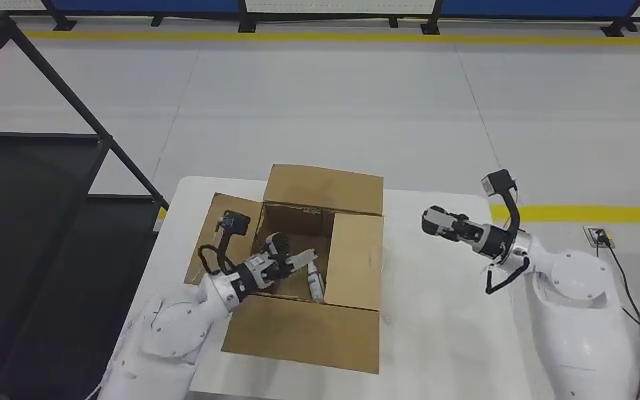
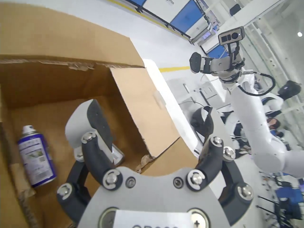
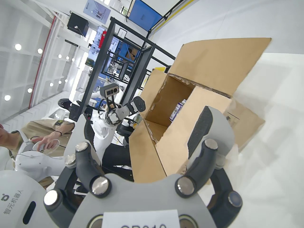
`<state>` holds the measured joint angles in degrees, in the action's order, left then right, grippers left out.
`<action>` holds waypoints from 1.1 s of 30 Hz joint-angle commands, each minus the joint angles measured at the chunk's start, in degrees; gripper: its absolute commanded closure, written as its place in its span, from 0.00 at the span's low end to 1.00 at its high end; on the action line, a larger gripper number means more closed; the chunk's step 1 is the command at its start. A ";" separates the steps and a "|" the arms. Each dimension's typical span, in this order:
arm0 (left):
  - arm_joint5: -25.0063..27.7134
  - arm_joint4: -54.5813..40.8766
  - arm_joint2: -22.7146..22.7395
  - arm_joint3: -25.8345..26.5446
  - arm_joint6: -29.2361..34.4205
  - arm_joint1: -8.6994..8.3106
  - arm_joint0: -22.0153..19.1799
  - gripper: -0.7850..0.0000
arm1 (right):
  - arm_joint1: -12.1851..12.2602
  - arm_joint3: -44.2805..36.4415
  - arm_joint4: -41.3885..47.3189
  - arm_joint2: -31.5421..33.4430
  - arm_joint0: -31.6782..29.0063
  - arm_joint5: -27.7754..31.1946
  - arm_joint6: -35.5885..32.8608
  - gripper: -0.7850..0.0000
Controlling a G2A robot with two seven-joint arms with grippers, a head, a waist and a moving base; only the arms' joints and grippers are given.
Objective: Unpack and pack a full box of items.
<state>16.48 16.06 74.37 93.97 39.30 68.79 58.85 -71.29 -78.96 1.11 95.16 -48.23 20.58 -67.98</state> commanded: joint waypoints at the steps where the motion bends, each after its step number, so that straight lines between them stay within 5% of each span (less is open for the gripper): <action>1: -0.81 -5.18 -2.12 -5.04 3.32 0.40 -3.54 0.00 | 0.49 1.04 0.13 1.27 -0.16 0.71 -0.65 0.00; 10: -5.52 -18.13 -11.70 -22.72 14.40 2.86 -15.44 0.00 | 2.48 5.57 3.65 5.30 0.34 2.83 -2.36 0.00; 19: -4.29 -19.58 -18.89 -30.63 12.53 5.38 -20.64 0.00 | 3.80 8.18 5.39 4.94 1.35 4.09 -2.71 0.00; 26: -1.61 -21.83 -19.66 -31.57 11.28 6.16 -21.75 0.00 | 4.78 9.27 4.11 3.53 1.85 4.30 -3.49 0.00; 33: -1.07 -20.96 -18.55 -26.65 9.99 5.82 -20.53 0.00 | 5.68 10.65 1.34 1.42 2.31 5.17 -3.91 0.00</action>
<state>15.47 -5.16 55.72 66.43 49.46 74.66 38.09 -65.71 -68.51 2.29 96.63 -45.95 25.64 -72.00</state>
